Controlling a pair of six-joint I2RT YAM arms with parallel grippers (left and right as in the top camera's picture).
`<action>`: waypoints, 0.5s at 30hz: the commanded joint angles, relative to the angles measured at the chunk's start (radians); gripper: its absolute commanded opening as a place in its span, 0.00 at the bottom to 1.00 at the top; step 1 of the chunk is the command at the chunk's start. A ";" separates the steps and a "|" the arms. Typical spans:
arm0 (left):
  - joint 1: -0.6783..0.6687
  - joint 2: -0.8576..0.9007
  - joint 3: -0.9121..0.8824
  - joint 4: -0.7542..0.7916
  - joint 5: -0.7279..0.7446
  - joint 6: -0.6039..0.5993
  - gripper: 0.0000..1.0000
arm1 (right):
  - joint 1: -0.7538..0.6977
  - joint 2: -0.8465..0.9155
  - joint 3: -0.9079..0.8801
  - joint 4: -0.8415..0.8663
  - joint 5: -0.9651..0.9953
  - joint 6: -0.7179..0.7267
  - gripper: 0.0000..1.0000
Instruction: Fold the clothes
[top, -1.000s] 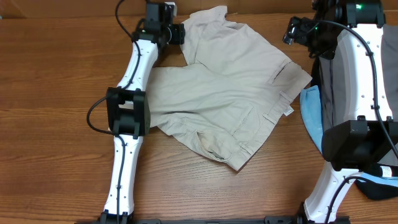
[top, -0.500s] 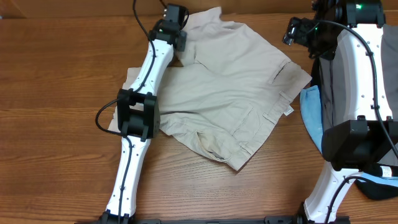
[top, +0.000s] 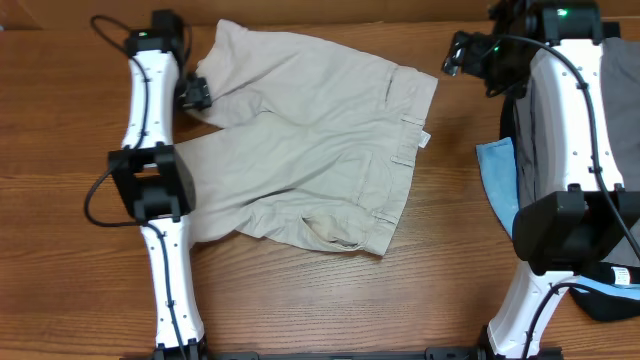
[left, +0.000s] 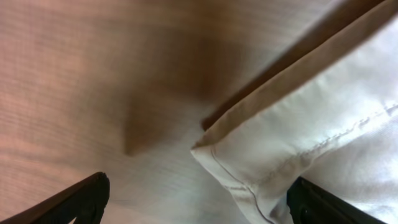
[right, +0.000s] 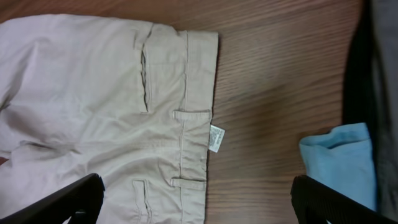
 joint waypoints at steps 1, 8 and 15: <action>0.073 0.111 -0.027 -0.119 0.151 0.048 0.93 | 0.028 0.001 -0.071 0.025 -0.032 0.056 1.00; 0.082 0.010 0.336 -0.287 0.371 0.081 1.00 | 0.103 -0.023 -0.075 0.081 -0.044 0.189 1.00; 0.031 -0.343 0.436 -0.285 0.321 0.081 1.00 | 0.146 -0.138 -0.075 0.027 -0.043 0.206 1.00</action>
